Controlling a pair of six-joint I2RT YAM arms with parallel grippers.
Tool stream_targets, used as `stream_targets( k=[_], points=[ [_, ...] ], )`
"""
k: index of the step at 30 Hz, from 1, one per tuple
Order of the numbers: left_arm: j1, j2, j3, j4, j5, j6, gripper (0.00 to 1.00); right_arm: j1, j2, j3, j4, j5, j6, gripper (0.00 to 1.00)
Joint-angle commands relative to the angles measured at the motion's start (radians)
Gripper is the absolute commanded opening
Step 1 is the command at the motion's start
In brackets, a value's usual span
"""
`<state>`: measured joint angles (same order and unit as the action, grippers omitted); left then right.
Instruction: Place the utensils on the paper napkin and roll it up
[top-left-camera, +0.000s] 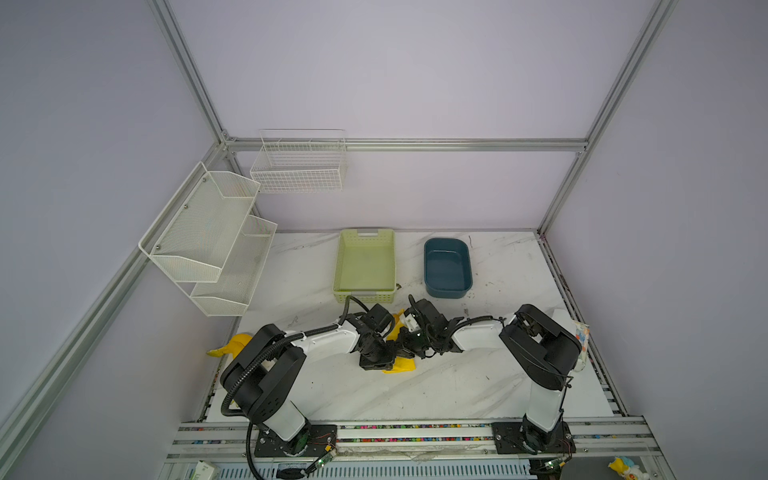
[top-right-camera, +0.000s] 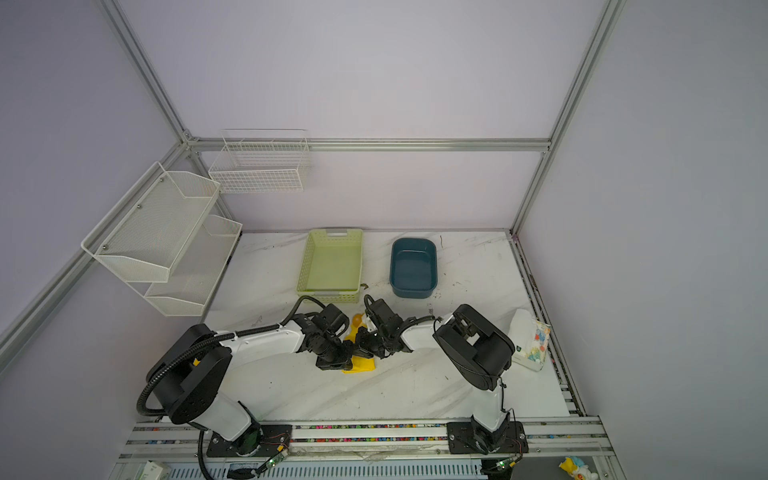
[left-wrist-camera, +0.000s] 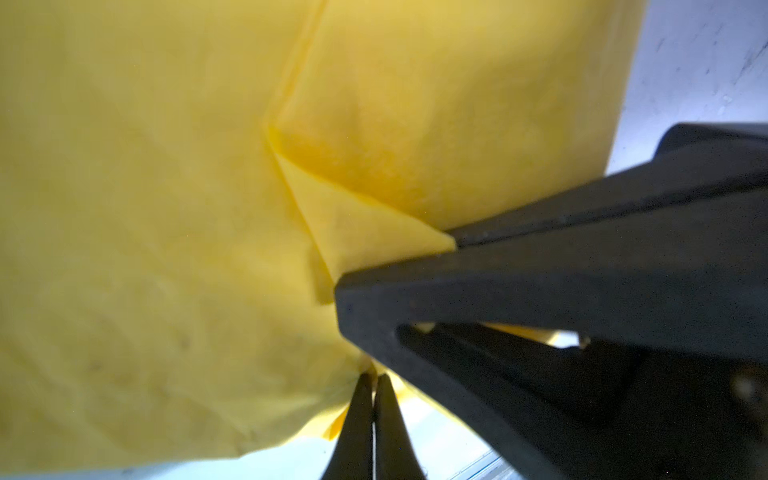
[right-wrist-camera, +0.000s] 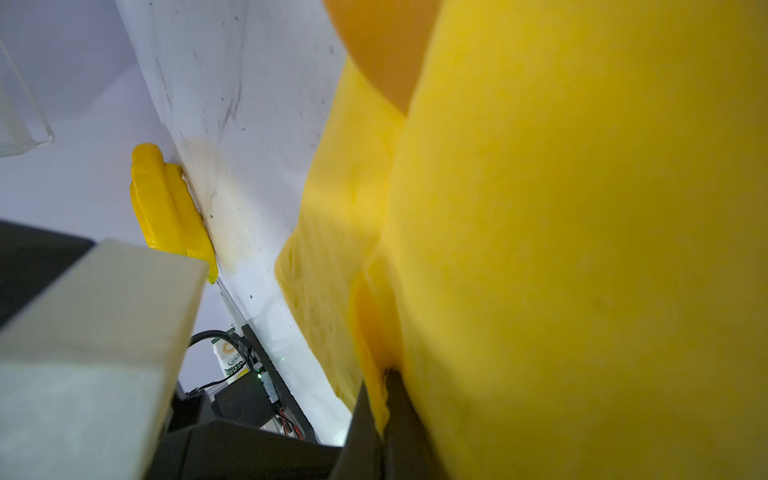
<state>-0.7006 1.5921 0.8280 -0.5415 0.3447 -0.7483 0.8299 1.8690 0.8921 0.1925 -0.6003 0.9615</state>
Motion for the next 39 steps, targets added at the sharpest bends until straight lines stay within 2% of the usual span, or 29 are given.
stream_targets(
  k=[1, 17, 20, 26, 32, 39],
  points=[
    [0.000, -0.015, -0.035, 0.020, -0.012, -0.003, 0.06, 0.006, 0.019, -0.013, 0.009, -0.010, -0.001, 0.06],
    [0.001, -0.015, -0.032, 0.021, -0.009, -0.003, 0.06, 0.006, 0.034, -0.006, 0.018, -0.006, -0.009, 0.07],
    [0.001, -0.023, -0.026, 0.017, -0.004, 0.003, 0.07, 0.006, 0.037, -0.008, 0.021, -0.004, -0.006, 0.12],
    [0.011, -0.111, 0.002, -0.049, -0.067, 0.015, 0.07, 0.006, 0.044, -0.006, 0.007, -0.001, -0.021, 0.21],
    [0.078, -0.219, 0.006, -0.094, -0.090, 0.027, 0.07, 0.006, 0.045, 0.000, -0.007, 0.004, -0.031, 0.36],
    [0.161, -0.253, -0.012, -0.100, -0.052, 0.060, 0.08, 0.006, 0.042, 0.015, -0.037, 0.010, -0.054, 0.43]
  ],
)
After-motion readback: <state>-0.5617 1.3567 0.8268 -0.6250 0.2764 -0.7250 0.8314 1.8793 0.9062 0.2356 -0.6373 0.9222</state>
